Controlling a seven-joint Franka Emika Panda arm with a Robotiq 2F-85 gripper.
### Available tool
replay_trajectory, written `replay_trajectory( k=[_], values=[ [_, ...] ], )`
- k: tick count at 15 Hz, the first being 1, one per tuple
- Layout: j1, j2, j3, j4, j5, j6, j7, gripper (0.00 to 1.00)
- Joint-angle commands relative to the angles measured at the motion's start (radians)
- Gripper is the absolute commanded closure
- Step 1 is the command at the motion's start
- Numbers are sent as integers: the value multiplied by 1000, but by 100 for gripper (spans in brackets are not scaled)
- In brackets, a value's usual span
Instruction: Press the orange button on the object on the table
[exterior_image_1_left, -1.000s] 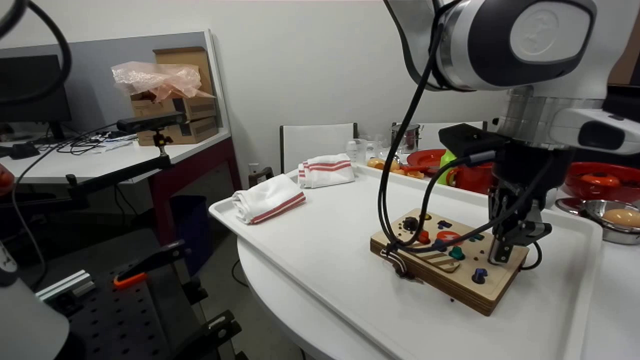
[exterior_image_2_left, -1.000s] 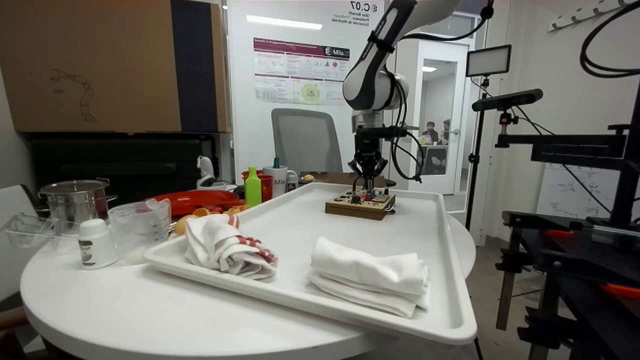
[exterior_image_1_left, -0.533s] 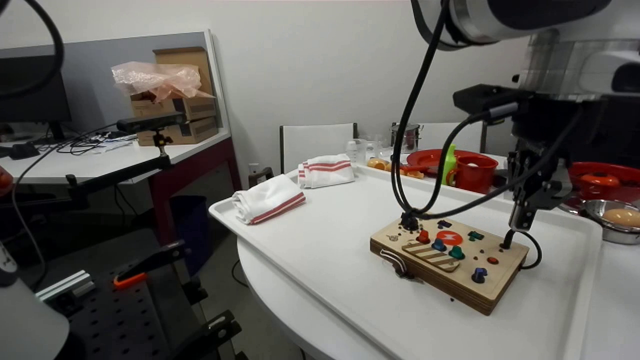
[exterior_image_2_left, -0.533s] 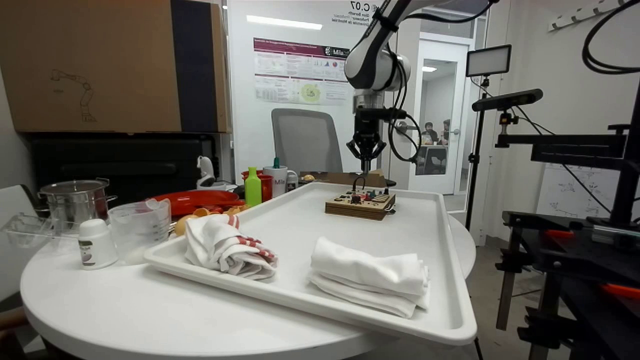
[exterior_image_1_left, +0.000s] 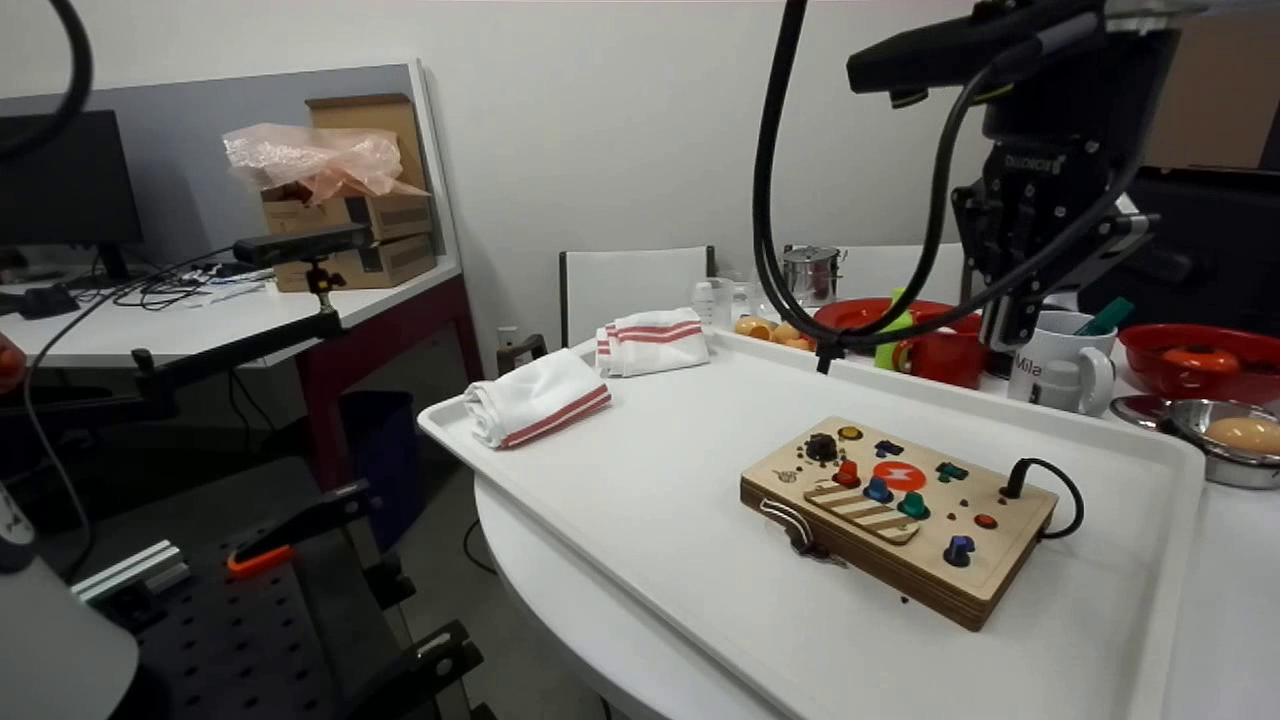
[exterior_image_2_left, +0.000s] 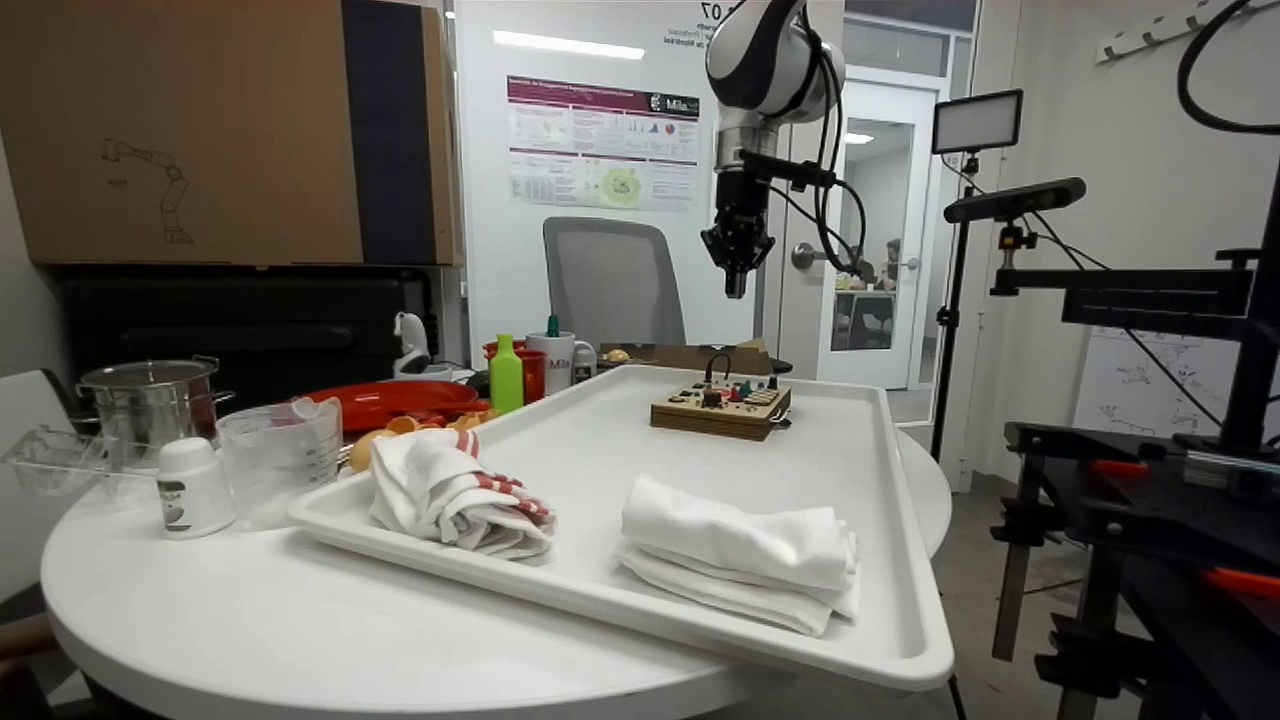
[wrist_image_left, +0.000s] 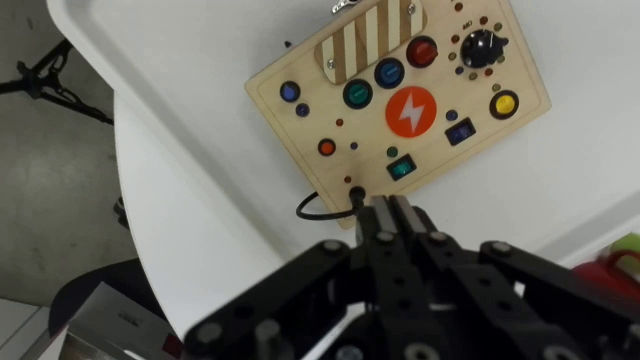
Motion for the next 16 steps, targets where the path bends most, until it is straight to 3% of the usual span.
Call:
replay_trajectory(
  k=[1,4,5,8,16],
  values=[
    [-10,-117,19,-123,-22,49,-180,63],
    [-14,-154,26,-153,4,58,-277,40],
    [-4,-100,14,-100,-8,41,-218,59],
    [-3,-126,15,-121,-7,41,-249,40],
    [-4,-129,16,-127,-7,43,-254,40]
  ],
)
